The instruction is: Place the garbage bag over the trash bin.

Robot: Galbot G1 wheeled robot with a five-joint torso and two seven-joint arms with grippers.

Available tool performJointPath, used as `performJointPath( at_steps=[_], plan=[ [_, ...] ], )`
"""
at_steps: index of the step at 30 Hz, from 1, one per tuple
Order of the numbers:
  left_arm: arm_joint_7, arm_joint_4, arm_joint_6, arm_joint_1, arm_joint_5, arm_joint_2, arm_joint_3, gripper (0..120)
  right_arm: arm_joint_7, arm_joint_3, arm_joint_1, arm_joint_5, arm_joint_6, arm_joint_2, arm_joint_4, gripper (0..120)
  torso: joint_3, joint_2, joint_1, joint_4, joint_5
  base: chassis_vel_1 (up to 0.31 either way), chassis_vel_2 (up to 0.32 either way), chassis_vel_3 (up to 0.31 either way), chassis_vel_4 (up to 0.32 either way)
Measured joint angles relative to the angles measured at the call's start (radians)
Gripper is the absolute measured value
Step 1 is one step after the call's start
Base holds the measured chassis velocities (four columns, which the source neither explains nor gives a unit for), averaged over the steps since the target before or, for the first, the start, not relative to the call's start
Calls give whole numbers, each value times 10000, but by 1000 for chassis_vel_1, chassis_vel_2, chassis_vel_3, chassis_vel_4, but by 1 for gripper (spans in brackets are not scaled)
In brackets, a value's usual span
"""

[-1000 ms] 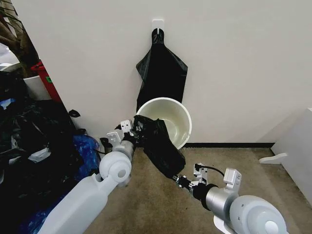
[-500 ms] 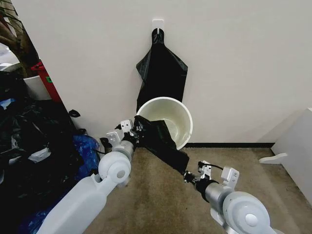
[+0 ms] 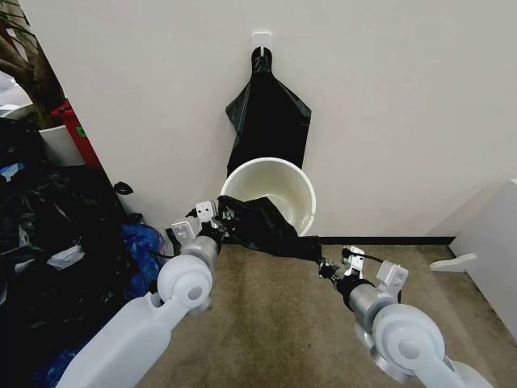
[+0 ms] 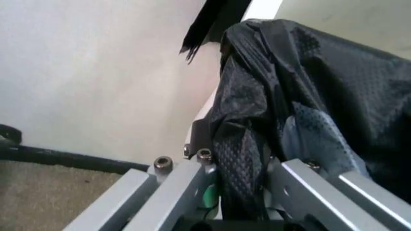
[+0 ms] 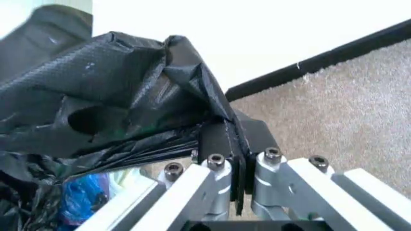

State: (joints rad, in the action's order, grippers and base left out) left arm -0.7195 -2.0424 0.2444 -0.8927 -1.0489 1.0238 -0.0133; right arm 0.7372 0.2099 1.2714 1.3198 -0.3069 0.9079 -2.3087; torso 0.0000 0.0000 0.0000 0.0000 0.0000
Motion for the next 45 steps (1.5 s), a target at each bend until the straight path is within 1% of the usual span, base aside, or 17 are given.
performJointPath(
  at_steps=[5, 15, 20, 24, 25, 26, 28, 31, 32, 33, 34, 38, 41, 42, 43, 44, 45],
  plan=[
    [60, -49, 2, -162, 116, -66, 7, 1, -6, 146, -78, 43, -4, -76, -106, 0, 0, 0, 0, 0, 0, 0, 0, 0, 0],
    [134, -201, 6, -324, 155, -127, 24, 1, -143, 234, -287, 143, -143, -179, 181, 0, 0, 0, 0, 1, 0, 0, 0, 0, 0],
    [130, -184, 5, -325, 157, -133, 75, 1, 26, 249, -130, 135, -165, -260, -238, 0, 0, 0, 0, 0, 0, 0, 0, 0, 0],
    [132, -75, 2, -302, 208, -151, 90, 1, 262, 259, 28, -43, -303, -403, -952, 0, 0, 0, 0, 0, -1, 0, 0, 0, 0],
    [135, -59, 2, -289, 216, -154, 90, 1, 266, 264, 45, -105, -326, -441, -1096, 3, 0, 0, 0, 0, -1, 0, 0, 0, 0],
    [140, -28, 0, -262, 227, -158, 90, 1, 260, 275, 76, -259, -349, -500, -1300, 10, 0, 0, 0, 1, -1, 0, 0, 0, 0],
    [141, -18, 0, -252, 229, -159, 90, 1, 255, 279, 91, -328, -359, -524, -1358, 11, 0, 0, 0, 1, 0, 0, 0, 0, 0],
    [111, 39, 0, -150, 228, -163, 80, 1, 94, 342, 278, -1090, -482, -758, -1820, 26, 0, 0, 0, -1, -1, 0, 0, 0, 0],
    [79, 39, 0, -137, 225, -167, 84, 1, 57, 349, 290, -1199, -516, -824, -1884, 27, -1, 0, 0, -3, -1, 0, 0, 0, 0],
    [-5, 38, -1, -123, 203, -176, 103, 1, 25, 370, 284, -1304, -589, -920, -1910, 34, -1, 0, 0, -1, -1, 0, 0, 0, 0],
    [-5, 38, -1, -123, 203, -176, 103, 1, 25, 370, 284, -1304, -589, -920, -1910, 34, -1, 0, 0, -1, -1, 0, 0, 0, 0],
    [-247, 19, 3, 26, 36, -180, 116, 1, -53, 427, 368, -1821, -841, -1209, -1909, 51, 0, 0, 0, 1, -1, 0, 0, 0, 0],
    [-390, 12, 22, 122, -97, -178, 128, 1, -80, 459, 380, -1904, -1023, -1338, -1910, 63, 0, 0, 0, 0, 0, 0, 0, 0, 0],
    [-390, 12, 22, 122, -97, -178, 128, 1, -80, 459, 380, -1904, -1023, -1338, -1910, 63, 0, 0, 0, 0, 0, 0, 0, 0, 0],
    [-426, 12, 43, 178, -144, -180, 131, 1, -117, 485, 377, -1989, -1065, -1386, -1910, 69, 0, 0, 0, 0, 0, 0, 0, 0, 0],
    [-456, 12, 65, 209, -171, -184, 131, 1, -168, 500, 367, -2082, -1077, -1426, -1910, 71, 0, 0, 0, 0, 0, 0, 0, 0, 0],
    [-499, 12, 97, 247, -203, -190, 131, 1, -232, 523, 349, -2193, -1087, -1477, -1911, 77, 0, 0, 0, 0, 0, 0, 0, 0, 0]
  ],
)
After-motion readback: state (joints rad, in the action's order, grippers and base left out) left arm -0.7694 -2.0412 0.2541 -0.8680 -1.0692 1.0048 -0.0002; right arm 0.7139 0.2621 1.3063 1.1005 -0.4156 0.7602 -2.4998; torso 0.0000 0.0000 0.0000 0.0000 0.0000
